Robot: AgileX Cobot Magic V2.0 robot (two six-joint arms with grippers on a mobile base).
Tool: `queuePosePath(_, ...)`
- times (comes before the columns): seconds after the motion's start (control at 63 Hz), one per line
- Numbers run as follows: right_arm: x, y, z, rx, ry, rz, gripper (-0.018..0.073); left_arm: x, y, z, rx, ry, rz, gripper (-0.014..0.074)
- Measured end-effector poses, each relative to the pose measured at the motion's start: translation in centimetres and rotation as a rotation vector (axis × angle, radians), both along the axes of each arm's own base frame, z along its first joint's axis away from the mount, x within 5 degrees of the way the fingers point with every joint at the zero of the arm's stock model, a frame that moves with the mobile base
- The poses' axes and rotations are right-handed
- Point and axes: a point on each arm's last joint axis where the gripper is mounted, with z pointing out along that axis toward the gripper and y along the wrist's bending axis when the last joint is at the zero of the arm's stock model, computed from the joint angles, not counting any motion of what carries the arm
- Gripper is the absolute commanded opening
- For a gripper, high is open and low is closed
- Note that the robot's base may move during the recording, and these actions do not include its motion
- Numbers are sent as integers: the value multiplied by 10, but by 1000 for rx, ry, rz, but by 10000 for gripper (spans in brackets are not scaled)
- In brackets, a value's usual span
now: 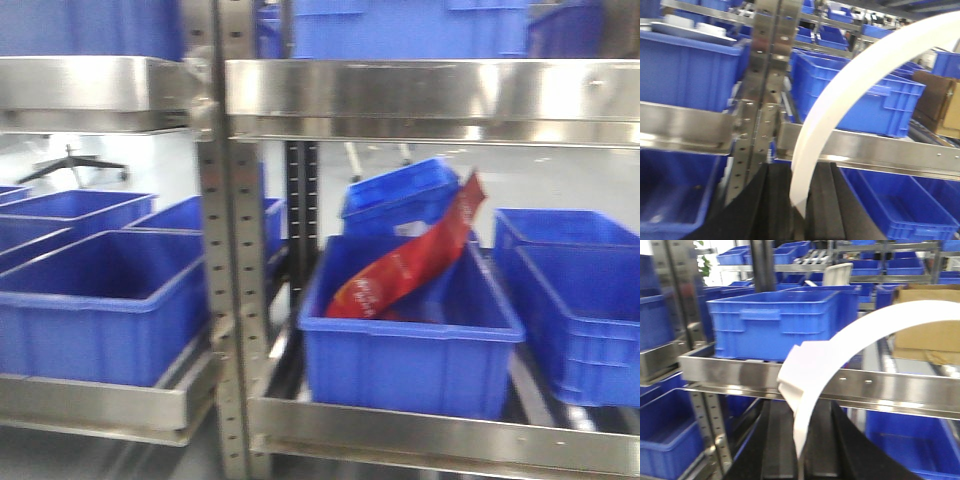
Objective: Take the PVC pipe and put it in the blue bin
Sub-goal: 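Move both grippers with the pipe over an open blue bin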
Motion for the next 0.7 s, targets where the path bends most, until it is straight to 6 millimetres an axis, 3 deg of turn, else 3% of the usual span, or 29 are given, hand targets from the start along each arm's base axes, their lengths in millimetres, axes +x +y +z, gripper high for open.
queuePosePath(0.698,0,0,0,0,0,0,-167,0,0,0,0,0,0,-111)
